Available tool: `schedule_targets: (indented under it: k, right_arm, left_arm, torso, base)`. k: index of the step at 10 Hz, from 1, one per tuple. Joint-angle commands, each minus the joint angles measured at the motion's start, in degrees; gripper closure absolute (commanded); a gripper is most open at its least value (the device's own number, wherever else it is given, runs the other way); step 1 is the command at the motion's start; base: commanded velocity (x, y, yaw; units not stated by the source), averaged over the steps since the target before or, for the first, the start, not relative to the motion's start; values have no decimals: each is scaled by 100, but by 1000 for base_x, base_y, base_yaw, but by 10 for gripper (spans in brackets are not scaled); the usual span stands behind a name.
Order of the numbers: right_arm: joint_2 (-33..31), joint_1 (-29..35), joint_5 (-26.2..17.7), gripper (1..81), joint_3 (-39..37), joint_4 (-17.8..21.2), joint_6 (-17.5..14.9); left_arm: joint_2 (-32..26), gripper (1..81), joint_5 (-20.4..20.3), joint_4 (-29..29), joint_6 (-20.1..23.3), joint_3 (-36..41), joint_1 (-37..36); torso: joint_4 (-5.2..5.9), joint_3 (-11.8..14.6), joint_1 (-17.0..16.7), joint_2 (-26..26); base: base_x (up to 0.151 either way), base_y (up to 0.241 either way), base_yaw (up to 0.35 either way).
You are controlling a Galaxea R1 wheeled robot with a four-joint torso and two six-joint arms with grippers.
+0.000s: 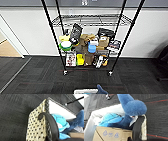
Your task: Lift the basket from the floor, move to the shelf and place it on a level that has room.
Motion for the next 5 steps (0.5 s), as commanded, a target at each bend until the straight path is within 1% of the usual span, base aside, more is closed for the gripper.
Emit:
schedule_targets:
  k: [1,3,5]
  right_arm:
    - [-99,656,-48,811,323,95,51]
    - [-99,568,66,811,331,103,60]
    - [-99,595,66,811,358,112,60]
  left_arm:
    - [-185,811,121,-186,-16,298,-783]
    - [-431,811,104,-204,-16,535,-783]
    - [-519,811,86,-213,-16,667,-775]
  torso:
    - [0,508,-354,549]
    - [0,848,-596,920]
    - [0,1196,-850,1307]
  base:
    - [0,0,0]
    - [0,0,0]
    - [0,0,0]
